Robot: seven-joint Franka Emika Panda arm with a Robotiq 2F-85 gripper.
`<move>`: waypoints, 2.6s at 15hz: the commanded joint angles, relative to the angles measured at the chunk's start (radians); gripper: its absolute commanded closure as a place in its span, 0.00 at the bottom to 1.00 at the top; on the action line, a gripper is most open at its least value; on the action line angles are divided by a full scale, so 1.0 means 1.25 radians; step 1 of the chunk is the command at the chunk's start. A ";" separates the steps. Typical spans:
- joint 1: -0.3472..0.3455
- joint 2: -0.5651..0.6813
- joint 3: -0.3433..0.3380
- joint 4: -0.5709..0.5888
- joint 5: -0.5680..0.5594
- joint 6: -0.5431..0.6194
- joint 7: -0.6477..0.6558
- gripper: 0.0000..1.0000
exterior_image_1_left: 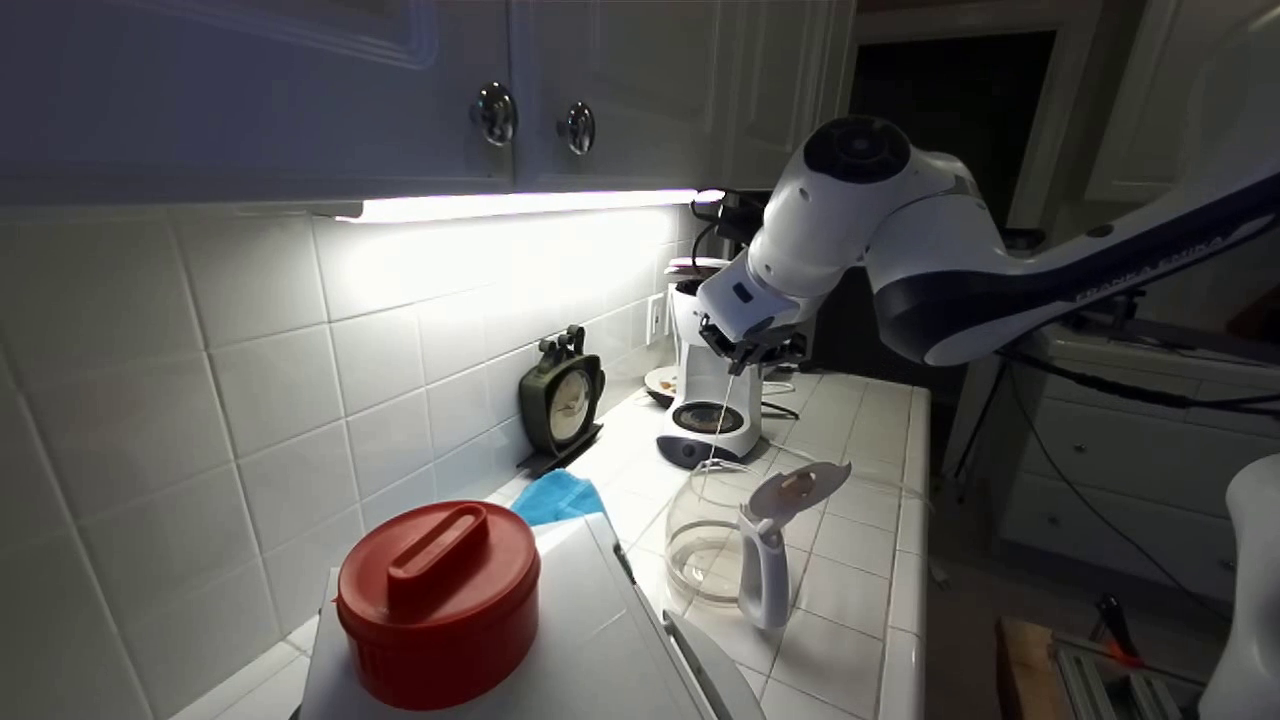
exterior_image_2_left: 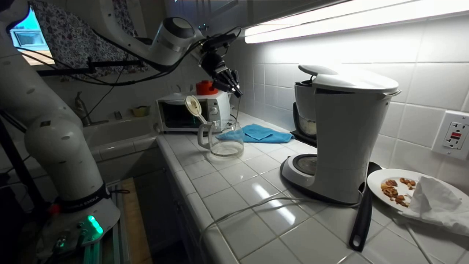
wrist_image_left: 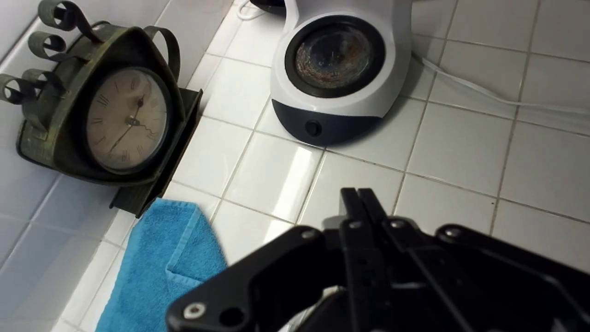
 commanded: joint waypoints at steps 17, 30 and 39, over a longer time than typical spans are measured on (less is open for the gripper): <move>-0.055 -0.184 -0.111 -0.141 0.240 0.098 -0.083 0.96; -0.153 -0.239 -0.092 -0.152 0.185 0.098 0.020 0.96; -0.166 -0.172 -0.099 -0.201 0.189 0.151 0.161 0.96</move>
